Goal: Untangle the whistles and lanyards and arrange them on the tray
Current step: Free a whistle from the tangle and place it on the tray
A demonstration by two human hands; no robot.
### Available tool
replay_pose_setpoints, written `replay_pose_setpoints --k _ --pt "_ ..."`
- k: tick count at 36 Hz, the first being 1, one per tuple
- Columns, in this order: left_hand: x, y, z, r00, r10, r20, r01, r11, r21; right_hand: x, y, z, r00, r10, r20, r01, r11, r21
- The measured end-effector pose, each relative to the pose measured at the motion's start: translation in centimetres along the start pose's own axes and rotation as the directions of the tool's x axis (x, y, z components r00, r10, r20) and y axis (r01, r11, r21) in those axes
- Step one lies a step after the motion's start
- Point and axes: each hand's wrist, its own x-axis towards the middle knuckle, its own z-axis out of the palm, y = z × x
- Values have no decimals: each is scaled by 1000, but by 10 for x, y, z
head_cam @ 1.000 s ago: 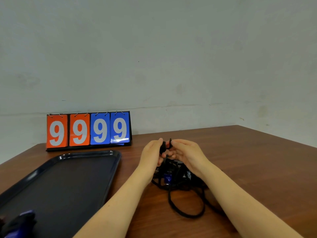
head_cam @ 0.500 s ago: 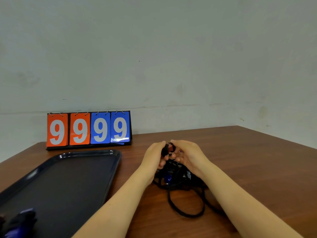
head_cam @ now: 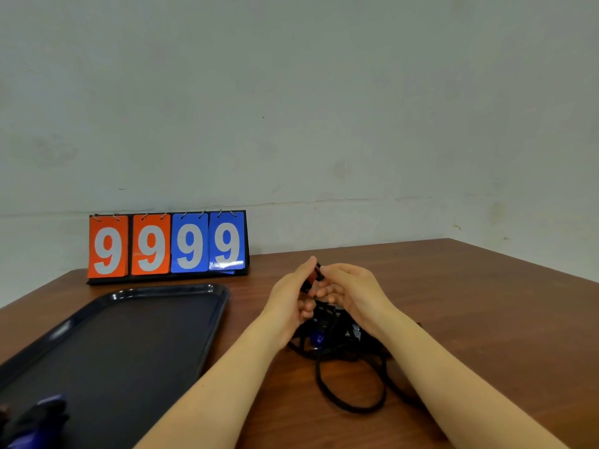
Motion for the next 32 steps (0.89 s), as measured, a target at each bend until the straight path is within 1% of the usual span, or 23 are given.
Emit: replay_pose_setpoints --k 5,10,13,17,19,23,26,32 --pt "1 0 0 995 37 -89 -30 997 70 0 1 1 999 29 21 -29 1000 -5" --pt "3 -1 0 980 78 -181 -52 988 144 0 2 2 998 40 58 -41 999 30" --pt "3 0 -2 980 74 -185 -51 991 123 -1 1 2 996 26 81 -30 999 46" --pt "-1 1 -3 988 41 -148 -44 999 -23 -1 1 3 994 13 105 -19 998 54" --pt "-1 2 -2 989 31 -147 -41 997 -64 -1 1 3 995 6 104 -12 999 51" --pt "-1 3 0 985 37 -167 -45 998 -48 -3 -1 5 996 -22 88 19 999 42" --pt "-1 3 0 984 42 -175 -47 999 -26 -4 -2 8 998 -28 56 27 1000 5" --pt "2 1 1 980 68 -187 -70 997 -7 -3 -2 7 1000 11 -14 -12 999 -39"
